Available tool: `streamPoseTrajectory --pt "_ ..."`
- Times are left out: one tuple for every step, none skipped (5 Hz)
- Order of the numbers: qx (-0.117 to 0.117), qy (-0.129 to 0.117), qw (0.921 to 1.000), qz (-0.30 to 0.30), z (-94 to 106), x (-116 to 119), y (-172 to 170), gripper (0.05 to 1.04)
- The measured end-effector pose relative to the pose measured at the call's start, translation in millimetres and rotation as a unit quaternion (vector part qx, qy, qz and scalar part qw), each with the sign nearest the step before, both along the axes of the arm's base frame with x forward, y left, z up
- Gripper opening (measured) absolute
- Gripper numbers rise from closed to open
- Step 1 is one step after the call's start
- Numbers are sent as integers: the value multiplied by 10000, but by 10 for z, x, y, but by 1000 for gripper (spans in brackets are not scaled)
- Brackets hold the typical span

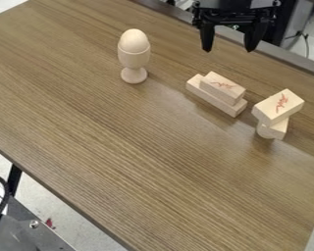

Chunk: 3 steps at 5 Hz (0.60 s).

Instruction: Put the rectangular block on top of the pile

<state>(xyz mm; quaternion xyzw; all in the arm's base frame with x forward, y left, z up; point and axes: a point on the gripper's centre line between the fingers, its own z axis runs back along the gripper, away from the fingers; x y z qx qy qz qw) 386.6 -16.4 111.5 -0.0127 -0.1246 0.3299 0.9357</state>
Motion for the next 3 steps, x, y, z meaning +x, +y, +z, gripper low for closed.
streamPoseTrajectory --pt "8 219 9998 30 -152 -33 -3 1001" --pt "-173 193 9968 761 -168 -36 -4 1001" --pt "-299 359 9906 1286 -327 -88 -15 1001"
